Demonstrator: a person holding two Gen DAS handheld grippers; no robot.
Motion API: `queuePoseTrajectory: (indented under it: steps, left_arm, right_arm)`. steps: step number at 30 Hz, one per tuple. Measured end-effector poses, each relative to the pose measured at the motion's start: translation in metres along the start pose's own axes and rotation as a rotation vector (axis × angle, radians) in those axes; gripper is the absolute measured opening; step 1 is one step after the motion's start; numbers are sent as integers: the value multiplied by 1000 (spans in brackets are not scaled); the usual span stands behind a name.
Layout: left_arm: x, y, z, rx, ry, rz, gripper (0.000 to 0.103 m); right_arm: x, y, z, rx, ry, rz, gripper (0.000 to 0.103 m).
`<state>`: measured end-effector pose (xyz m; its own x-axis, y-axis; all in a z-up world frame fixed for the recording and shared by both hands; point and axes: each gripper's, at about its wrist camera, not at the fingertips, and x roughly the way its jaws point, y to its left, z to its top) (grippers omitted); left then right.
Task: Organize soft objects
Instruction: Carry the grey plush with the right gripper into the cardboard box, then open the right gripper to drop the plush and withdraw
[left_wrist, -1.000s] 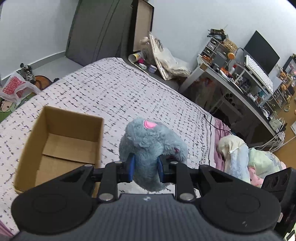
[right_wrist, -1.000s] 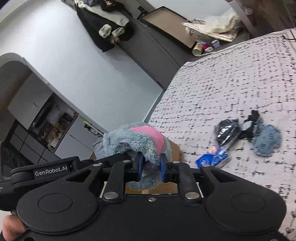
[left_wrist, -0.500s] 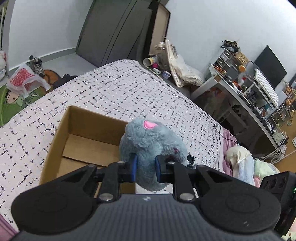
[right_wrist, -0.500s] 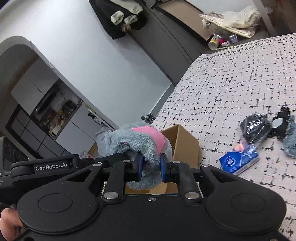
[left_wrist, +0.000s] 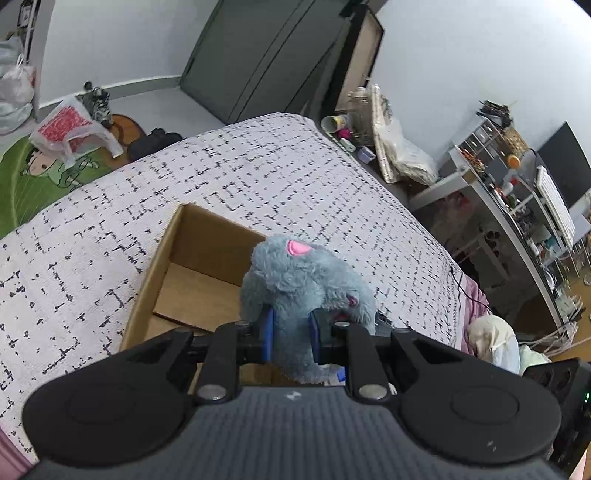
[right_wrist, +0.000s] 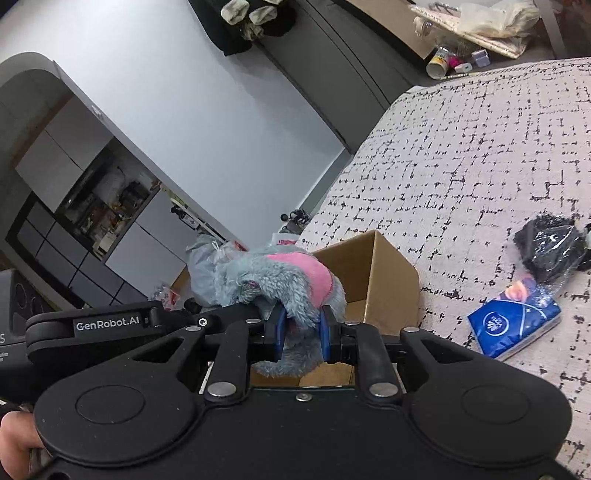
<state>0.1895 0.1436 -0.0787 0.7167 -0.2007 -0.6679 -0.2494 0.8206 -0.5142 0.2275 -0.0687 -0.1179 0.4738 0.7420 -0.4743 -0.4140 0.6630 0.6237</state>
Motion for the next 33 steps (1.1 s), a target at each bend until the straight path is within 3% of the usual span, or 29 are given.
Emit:
queuePoseTrajectory:
  steps: [16,23,29,33]
  left_arm:
    - [42,30,15,-40,52,42,16]
    - [49,33,19,-50,56,139,17]
    - [42,27,21,-36,58,175,24]
    - [33,17,21,-21,57,203,46]
  right_arm:
    - [23,-5,-3,11,57,-63,27]
    - [18,-5,-1,31,48,-66,31]
    - [15,-6,2,42,47,-74,32]
    - [4,1,4,29,28,-80,53]
